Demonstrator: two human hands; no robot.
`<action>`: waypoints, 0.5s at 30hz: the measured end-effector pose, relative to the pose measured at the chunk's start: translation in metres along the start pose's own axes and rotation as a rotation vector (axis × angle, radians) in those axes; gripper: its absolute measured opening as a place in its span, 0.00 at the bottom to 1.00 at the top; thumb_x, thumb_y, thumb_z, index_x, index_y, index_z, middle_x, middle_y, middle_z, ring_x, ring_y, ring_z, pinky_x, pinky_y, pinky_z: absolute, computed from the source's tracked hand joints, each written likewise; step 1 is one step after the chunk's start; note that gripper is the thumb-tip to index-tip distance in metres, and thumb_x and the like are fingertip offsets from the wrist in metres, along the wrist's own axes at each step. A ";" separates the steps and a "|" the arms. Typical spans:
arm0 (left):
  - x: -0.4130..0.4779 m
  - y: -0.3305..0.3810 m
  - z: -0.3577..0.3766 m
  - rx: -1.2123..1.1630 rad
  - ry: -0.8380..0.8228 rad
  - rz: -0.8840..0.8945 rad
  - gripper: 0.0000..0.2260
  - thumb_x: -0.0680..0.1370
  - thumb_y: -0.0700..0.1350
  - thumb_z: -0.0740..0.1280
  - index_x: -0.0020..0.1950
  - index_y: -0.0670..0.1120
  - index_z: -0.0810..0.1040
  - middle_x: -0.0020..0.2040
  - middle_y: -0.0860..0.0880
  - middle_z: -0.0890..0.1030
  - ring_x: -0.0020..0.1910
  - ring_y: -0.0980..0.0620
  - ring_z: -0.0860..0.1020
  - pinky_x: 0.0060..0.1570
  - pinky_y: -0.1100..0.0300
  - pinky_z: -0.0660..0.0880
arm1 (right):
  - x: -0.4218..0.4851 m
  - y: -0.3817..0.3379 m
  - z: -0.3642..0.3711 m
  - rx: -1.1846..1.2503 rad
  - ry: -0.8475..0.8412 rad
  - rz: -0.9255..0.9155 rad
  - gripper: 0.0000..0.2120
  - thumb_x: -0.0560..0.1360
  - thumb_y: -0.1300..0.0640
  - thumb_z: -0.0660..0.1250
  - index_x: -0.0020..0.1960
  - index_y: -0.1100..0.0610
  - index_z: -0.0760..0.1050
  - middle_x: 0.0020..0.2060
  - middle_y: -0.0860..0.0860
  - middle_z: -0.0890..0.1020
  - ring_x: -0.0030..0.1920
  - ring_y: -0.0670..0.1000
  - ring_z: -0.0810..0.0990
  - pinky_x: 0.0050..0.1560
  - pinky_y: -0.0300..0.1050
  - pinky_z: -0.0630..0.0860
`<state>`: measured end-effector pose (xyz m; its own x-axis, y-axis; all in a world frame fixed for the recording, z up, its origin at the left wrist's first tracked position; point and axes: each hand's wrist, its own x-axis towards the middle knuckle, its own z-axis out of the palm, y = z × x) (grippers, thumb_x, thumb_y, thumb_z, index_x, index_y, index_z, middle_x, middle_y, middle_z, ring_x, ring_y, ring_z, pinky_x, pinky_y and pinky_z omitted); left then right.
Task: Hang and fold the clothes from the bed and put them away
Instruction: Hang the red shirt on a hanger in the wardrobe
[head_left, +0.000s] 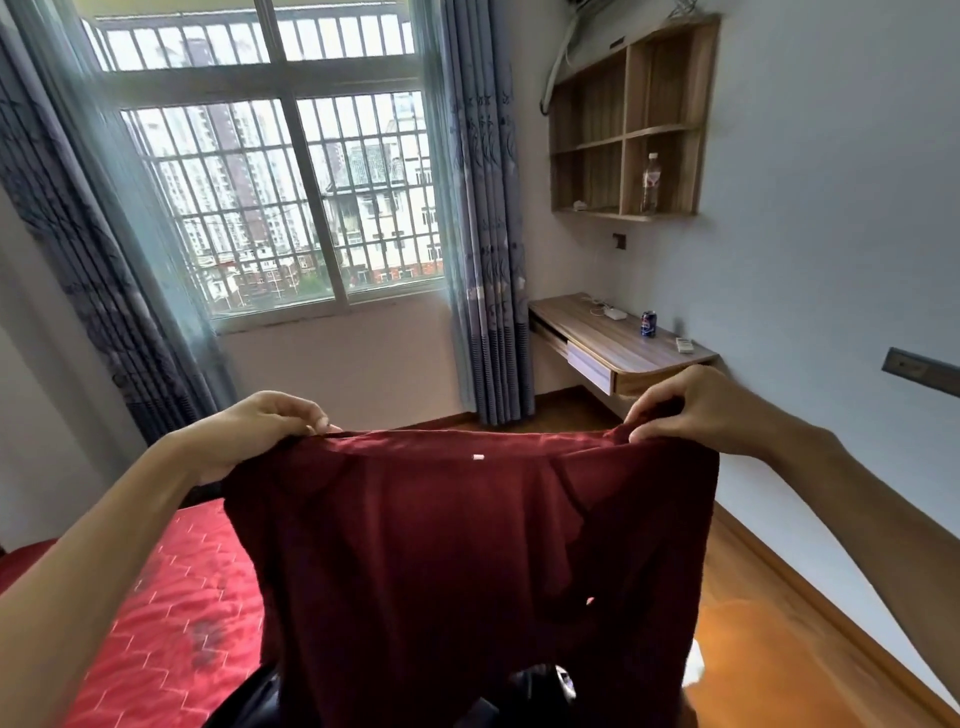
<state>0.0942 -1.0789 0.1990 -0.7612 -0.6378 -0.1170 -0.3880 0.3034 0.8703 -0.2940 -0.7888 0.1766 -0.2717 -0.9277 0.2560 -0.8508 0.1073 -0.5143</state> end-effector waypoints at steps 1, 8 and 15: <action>-0.002 0.004 0.008 0.048 -0.010 -0.017 0.08 0.75 0.44 0.68 0.36 0.46 0.84 0.58 0.34 0.81 0.49 0.45 0.77 0.50 0.56 0.73 | -0.004 0.003 -0.004 -0.015 0.036 0.006 0.06 0.67 0.46 0.78 0.44 0.43 0.86 0.40 0.37 0.85 0.48 0.37 0.80 0.56 0.42 0.76; 0.006 0.044 0.061 0.569 0.008 0.344 0.22 0.59 0.67 0.76 0.47 0.57 0.84 0.50 0.55 0.81 0.52 0.59 0.79 0.56 0.59 0.75 | -0.047 0.021 -0.034 -0.080 0.331 -0.019 0.05 0.74 0.51 0.72 0.48 0.51 0.83 0.46 0.46 0.82 0.50 0.48 0.79 0.53 0.38 0.70; 0.042 0.075 0.091 0.495 0.042 0.619 0.21 0.60 0.72 0.72 0.38 0.56 0.85 0.45 0.55 0.82 0.42 0.55 0.82 0.47 0.66 0.75 | -0.122 0.008 -0.068 0.122 0.390 0.087 0.07 0.74 0.59 0.73 0.46 0.47 0.84 0.45 0.40 0.86 0.50 0.39 0.83 0.56 0.30 0.73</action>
<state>-0.0146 -1.0185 0.2155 -0.8976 -0.2739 0.3453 -0.0943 0.8847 0.4566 -0.2977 -0.6502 0.1969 -0.5100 -0.7095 0.4863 -0.7643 0.1145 -0.6346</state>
